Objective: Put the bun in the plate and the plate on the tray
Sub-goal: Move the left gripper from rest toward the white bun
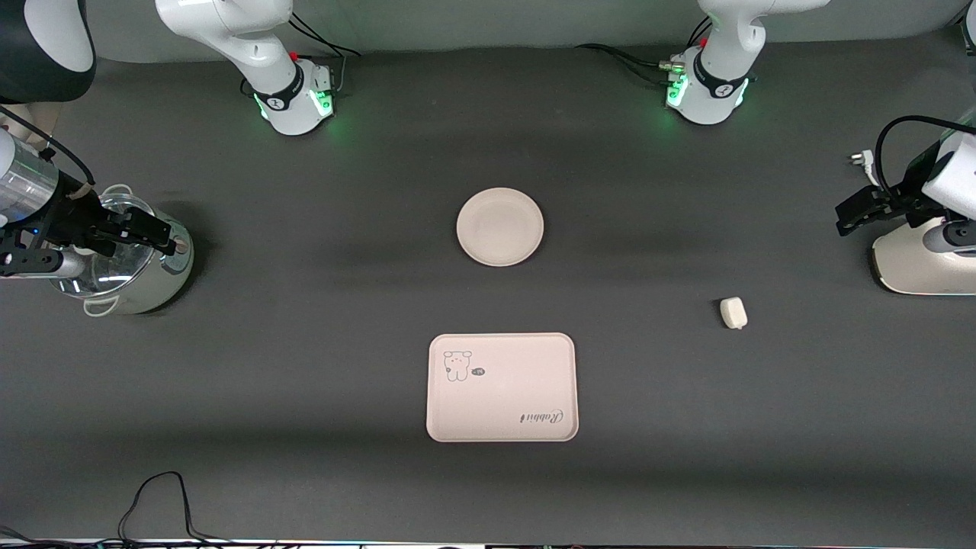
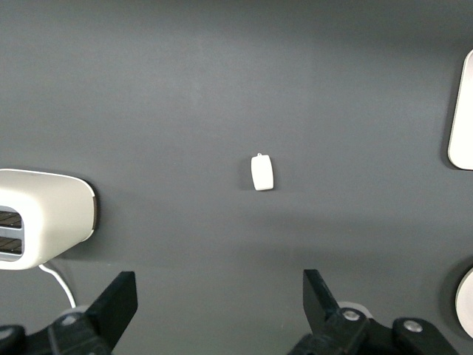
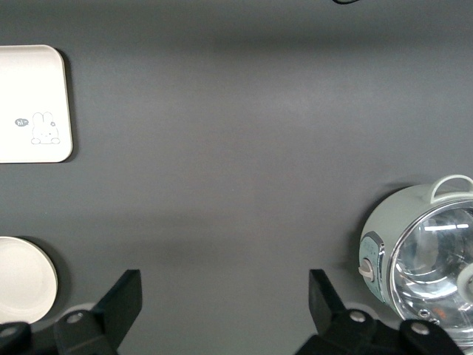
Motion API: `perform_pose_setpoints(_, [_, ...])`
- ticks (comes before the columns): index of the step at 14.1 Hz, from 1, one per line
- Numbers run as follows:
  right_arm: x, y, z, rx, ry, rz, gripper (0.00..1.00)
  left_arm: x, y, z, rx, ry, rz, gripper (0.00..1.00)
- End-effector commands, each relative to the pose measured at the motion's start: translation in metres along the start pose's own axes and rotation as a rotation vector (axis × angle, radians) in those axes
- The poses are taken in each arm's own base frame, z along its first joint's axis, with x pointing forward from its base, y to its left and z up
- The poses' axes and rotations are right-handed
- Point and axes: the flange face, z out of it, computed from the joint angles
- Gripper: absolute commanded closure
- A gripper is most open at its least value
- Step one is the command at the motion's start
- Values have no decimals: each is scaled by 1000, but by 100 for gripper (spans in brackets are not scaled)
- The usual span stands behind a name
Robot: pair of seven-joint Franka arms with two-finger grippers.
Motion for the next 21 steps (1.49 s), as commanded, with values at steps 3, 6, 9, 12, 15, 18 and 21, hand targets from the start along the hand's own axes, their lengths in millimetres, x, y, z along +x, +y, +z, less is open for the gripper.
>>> perform_pose_setpoints(3, [-10, -2, -6, -17, -7, -21, 0, 1, 4, -6, -8, -9, 16, 0])
perform_pose_setpoints(6, [-10, 10, -6, -18, -18, -11, 0, 2, 1, -4, -5, -15, 27, 0])
perform_pose_setpoints(9, [-16, 9, -8, -13, -36, -12, 0, 7, 0, 6, -10, -36, 83, 0])
perform_pose_setpoints(12, [-17, 5, -9, -10, -35, -18, 0, 13, -1, 23, -9, -68, 83, 0])
perform_pose_setpoints(15, [-16, 0, -6, -10, -41, -13, 0, 26, 1, 59, -7, -126, 81, 0])
perform_pose_setpoints(18, [-20, -11, -1, -12, -52, -34, 0, 37, 16, 113, -9, -160, 84, 0])
perform_pose_setpoints(21, [-21, -7, 4, -12, -64, -29, 0, 24, 16, 179, -57, -166, 62, 0])
